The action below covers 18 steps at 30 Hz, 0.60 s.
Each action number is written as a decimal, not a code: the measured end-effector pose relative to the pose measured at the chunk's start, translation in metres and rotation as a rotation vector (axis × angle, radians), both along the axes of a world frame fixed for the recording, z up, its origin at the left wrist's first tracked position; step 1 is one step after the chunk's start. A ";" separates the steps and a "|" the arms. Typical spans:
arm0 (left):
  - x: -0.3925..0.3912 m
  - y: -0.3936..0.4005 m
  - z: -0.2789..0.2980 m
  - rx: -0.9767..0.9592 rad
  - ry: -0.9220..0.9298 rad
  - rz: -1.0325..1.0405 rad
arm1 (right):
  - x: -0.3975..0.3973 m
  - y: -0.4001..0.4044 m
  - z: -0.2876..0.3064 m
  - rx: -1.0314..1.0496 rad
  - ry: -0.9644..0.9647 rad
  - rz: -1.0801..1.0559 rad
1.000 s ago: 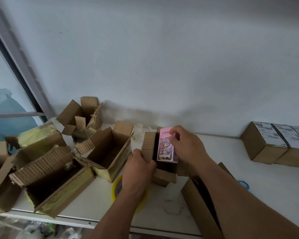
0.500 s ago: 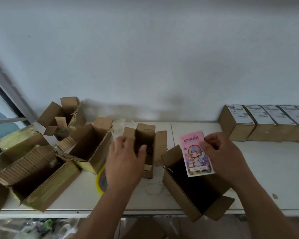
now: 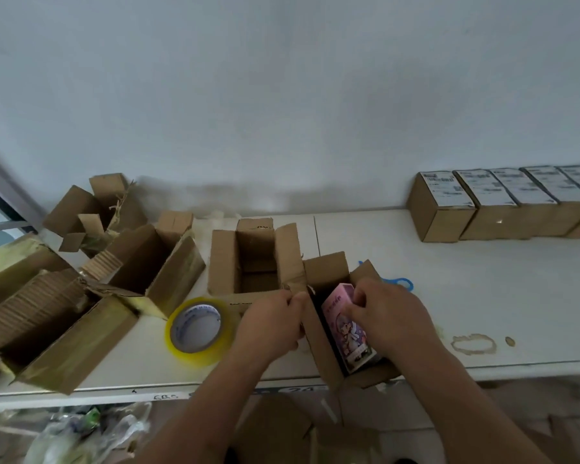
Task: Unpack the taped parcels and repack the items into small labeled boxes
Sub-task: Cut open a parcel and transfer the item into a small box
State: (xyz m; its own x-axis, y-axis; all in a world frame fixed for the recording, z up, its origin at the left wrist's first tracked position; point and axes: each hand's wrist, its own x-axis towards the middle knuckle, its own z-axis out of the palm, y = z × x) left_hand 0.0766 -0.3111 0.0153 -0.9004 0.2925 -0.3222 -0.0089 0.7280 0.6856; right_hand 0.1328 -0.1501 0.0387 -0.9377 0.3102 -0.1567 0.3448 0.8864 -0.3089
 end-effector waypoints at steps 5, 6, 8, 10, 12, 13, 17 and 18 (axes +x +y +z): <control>-0.004 0.004 0.002 0.061 -0.024 0.025 | -0.006 -0.005 -0.009 0.070 0.012 -0.036; -0.004 0.004 0.002 0.065 -0.026 0.027 | -0.007 -0.006 -0.011 0.072 -0.002 -0.037; -0.004 0.005 0.002 0.068 -0.029 0.023 | -0.009 -0.010 -0.016 0.061 -0.046 -0.032; -0.004 0.004 0.002 0.076 -0.033 0.017 | -0.010 -0.012 -0.020 0.058 -0.071 -0.017; -0.004 0.003 0.003 0.097 -0.043 0.023 | -0.011 -0.012 -0.022 0.032 -0.051 -0.020; -0.005 0.003 0.004 0.103 -0.049 0.028 | -0.012 -0.011 -0.021 0.008 -0.030 -0.027; -0.010 -0.003 0.013 0.108 -0.047 0.048 | -0.011 -0.007 -0.004 -0.057 0.054 -0.026; -0.011 -0.006 0.017 0.119 -0.030 0.063 | -0.012 -0.007 0.002 -0.060 0.073 -0.013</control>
State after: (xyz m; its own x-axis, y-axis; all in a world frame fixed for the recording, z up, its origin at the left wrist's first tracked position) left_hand 0.0653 -0.3174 0.0328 -0.9085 0.2732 -0.3161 -0.0742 0.6391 0.7655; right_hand 0.1209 -0.1574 0.0404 -0.9434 0.3141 -0.1070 0.3305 0.8613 -0.3859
